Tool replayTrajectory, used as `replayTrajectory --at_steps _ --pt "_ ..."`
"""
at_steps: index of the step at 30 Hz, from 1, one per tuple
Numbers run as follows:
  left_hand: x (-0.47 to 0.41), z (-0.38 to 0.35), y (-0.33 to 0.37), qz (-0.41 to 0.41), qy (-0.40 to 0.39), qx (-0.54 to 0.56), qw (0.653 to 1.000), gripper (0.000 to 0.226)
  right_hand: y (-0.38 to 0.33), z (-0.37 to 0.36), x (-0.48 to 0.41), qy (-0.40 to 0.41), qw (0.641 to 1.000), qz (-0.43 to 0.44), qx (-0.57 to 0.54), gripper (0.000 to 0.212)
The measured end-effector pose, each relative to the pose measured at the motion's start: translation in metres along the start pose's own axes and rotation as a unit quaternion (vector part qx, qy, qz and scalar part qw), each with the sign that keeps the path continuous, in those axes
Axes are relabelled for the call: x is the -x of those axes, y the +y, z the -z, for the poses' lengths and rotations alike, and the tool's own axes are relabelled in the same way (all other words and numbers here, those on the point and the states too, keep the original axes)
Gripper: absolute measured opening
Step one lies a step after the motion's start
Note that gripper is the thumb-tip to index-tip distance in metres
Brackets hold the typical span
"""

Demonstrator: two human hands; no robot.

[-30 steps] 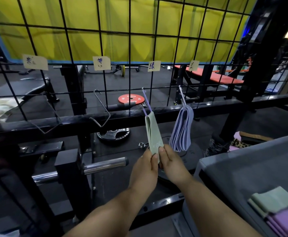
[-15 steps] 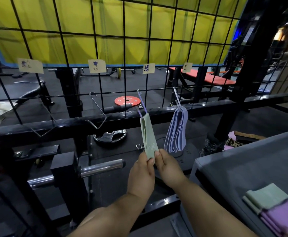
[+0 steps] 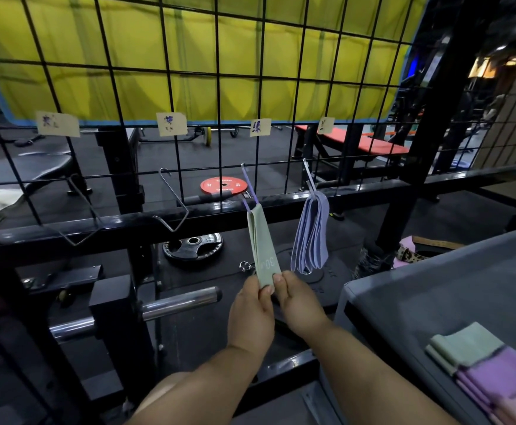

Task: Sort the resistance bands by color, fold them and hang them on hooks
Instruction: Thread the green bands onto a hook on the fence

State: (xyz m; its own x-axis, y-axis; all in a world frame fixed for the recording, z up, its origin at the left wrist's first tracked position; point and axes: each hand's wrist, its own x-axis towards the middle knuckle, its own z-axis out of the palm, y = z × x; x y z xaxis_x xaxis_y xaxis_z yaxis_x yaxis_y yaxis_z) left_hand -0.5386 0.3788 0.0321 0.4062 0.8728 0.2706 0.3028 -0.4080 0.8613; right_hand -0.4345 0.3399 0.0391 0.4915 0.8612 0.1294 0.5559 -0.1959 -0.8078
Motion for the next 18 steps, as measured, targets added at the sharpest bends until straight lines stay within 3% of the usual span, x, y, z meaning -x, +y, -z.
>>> replayTrajectory --at_steps 7,18 --pt "0.003 0.002 0.001 0.024 0.025 0.054 0.998 0.012 0.001 -0.001 0.005 0.016 1.000 0.012 -0.013 0.034" --pt "0.005 -0.004 0.000 0.109 0.029 0.076 0.991 0.026 0.001 0.015 0.014 -0.019 0.995 -0.073 0.062 0.046"
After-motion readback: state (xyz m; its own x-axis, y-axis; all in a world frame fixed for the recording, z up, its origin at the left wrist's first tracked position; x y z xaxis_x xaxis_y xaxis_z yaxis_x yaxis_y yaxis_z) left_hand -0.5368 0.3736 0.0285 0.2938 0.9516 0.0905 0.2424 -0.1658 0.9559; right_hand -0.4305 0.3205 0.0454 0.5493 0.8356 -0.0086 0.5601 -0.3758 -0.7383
